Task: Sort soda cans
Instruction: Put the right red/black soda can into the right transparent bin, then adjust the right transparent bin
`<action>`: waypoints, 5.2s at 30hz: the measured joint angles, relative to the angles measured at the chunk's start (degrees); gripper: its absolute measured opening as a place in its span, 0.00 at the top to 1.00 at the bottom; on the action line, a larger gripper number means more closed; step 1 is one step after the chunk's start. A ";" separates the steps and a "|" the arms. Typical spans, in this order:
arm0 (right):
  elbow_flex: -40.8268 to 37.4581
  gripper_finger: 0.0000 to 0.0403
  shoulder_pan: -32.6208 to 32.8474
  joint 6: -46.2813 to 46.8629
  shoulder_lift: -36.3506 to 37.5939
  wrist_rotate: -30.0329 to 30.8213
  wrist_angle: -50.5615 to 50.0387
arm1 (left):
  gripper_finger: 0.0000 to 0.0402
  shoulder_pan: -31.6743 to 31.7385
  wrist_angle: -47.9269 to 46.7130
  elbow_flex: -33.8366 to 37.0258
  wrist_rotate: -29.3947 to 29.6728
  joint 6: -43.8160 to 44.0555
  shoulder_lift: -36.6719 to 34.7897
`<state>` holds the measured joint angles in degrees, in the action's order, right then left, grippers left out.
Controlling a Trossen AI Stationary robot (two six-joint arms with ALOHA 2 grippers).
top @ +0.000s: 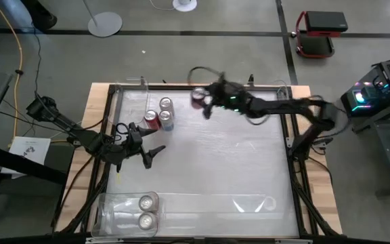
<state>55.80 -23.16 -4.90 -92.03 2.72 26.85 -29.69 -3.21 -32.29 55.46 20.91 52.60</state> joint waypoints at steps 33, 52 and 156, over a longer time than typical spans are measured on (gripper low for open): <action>-27.15 0.29 -26.36 9.44 13.26 3.06 5.09 | 0.13 0.02 0.10 0.00 0.15 0.01 0.00; -27.02 0.28 -26.36 9.42 4.77 3.23 12.75 | 0.13 0.04 0.12 0.00 0.19 0.02 0.00; -25.77 0.76 -2.11 16.59 31.59 6.47 -48.26 | 0.13 0.02 1.96 -0.02 0.12 -2.10 -0.01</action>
<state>30.03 -25.27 11.69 -60.44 9.20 -21.41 -29.67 -1.25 -32.32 55.58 18.81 52.59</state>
